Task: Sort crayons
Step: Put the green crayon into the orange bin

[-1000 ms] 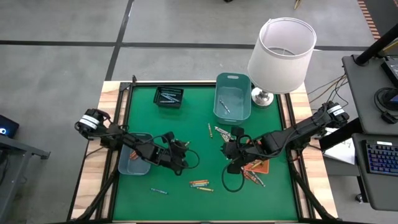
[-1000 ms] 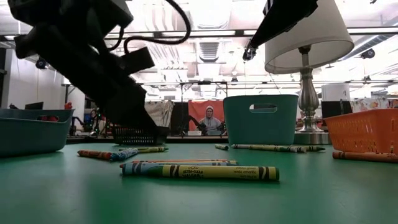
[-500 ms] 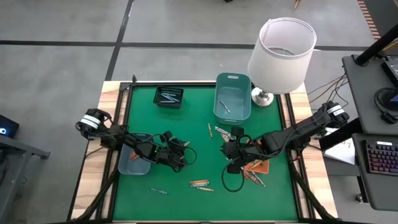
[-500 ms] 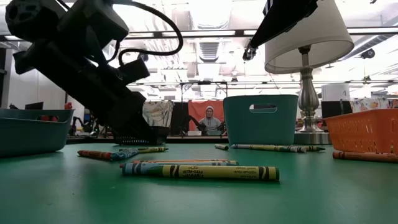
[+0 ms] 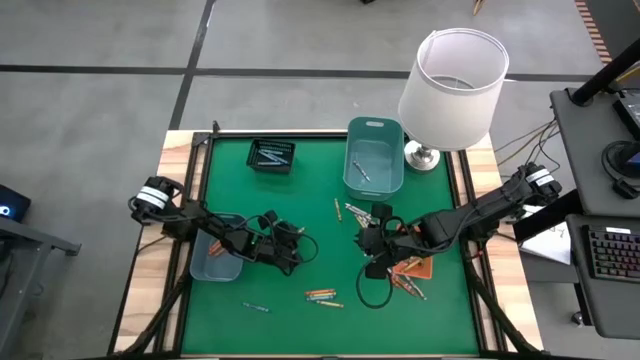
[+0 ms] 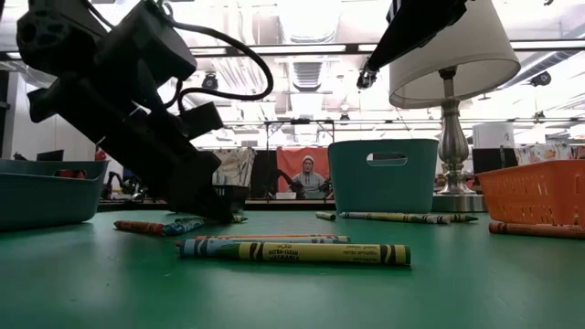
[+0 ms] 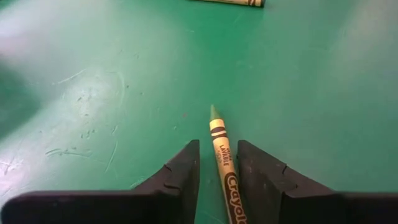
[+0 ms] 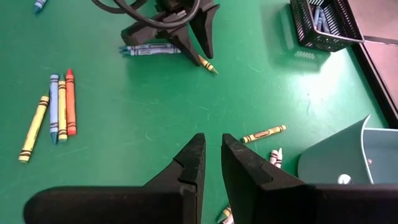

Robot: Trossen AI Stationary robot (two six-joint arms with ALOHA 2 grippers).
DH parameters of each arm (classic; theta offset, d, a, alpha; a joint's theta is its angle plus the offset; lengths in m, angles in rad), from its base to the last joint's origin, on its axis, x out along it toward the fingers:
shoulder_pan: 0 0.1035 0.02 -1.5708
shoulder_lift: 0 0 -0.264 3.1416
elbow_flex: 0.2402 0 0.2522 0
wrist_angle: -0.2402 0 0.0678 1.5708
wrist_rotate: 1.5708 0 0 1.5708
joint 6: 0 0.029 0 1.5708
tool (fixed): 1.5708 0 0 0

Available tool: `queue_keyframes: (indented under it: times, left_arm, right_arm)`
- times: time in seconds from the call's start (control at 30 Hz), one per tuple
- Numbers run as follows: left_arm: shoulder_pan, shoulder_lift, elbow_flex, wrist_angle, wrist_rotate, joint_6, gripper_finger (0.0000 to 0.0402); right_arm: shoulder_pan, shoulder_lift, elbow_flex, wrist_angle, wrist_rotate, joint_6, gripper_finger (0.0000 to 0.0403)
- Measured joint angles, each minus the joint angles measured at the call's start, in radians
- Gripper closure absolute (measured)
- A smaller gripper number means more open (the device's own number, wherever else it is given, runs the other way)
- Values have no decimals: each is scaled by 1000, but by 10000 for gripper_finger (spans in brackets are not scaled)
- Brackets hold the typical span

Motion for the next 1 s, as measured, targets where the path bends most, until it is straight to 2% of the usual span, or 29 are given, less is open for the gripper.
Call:
queue_keyframes:
  times: [0.4, 0.7, 1.0]
  left_arm:
    - [2, 0, -5, -1, 2, -7, 395]
    - [4, -10, 8, -17, 1, 19, 400]
    - [4, -132, 57, 19, -28, 200, 401]
  right_arm:
    - [-2, 0, 0, 0, 0, 0, 360]
    - [-2, 0, 0, 0, 0, 0, 360]
    - [-2, 0, 0, 0, 0, -4, 360]
